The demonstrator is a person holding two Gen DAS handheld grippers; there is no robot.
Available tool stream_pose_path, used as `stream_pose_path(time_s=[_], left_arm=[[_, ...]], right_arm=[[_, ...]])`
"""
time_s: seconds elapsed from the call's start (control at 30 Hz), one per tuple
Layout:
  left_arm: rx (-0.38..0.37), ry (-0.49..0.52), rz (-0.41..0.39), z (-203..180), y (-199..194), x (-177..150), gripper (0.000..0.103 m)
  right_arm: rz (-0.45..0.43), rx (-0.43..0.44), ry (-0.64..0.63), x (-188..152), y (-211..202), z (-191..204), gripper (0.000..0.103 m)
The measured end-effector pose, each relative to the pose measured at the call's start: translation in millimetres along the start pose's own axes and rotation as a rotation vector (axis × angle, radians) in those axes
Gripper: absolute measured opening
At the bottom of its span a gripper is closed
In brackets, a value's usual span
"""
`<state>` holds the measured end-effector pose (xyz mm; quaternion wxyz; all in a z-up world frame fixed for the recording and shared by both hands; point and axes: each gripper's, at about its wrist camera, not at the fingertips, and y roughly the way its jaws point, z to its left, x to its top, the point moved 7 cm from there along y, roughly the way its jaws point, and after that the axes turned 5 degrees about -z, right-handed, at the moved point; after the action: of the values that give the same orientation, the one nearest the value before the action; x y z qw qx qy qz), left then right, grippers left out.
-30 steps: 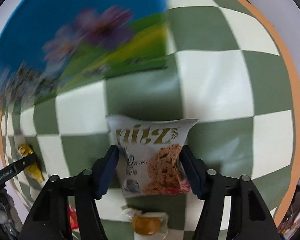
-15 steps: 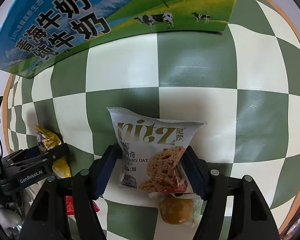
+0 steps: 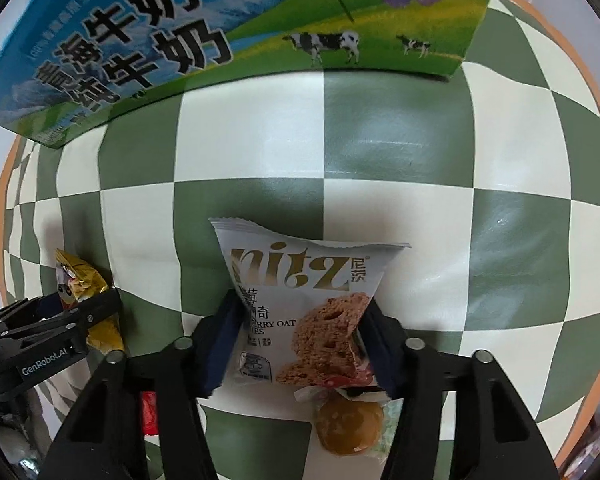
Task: Organize snacks
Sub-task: 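Carry both packets into the cardboard box and open both grippers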
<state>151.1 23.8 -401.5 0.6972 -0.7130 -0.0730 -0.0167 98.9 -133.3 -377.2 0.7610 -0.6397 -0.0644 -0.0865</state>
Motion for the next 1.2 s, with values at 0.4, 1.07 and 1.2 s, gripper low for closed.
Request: stream_pose_path(time_s=[0.4,1.07,1.2], left_arm=[[-0.171,0.059,-0.206,-32,-155,37,0.057],[0.073,0.153,-0.173,-18,-128,279,0.057],[0.101,0.163,-0.128,-18,-107,291,0.059]], right_arm=[[-0.080,0.235,0.037,5,-79,22,0.050],[-0.291,0.138,-0.052,284,-158,16,0.050],[-0.235,0.065,-0.049,322,-122,3,0.050]])
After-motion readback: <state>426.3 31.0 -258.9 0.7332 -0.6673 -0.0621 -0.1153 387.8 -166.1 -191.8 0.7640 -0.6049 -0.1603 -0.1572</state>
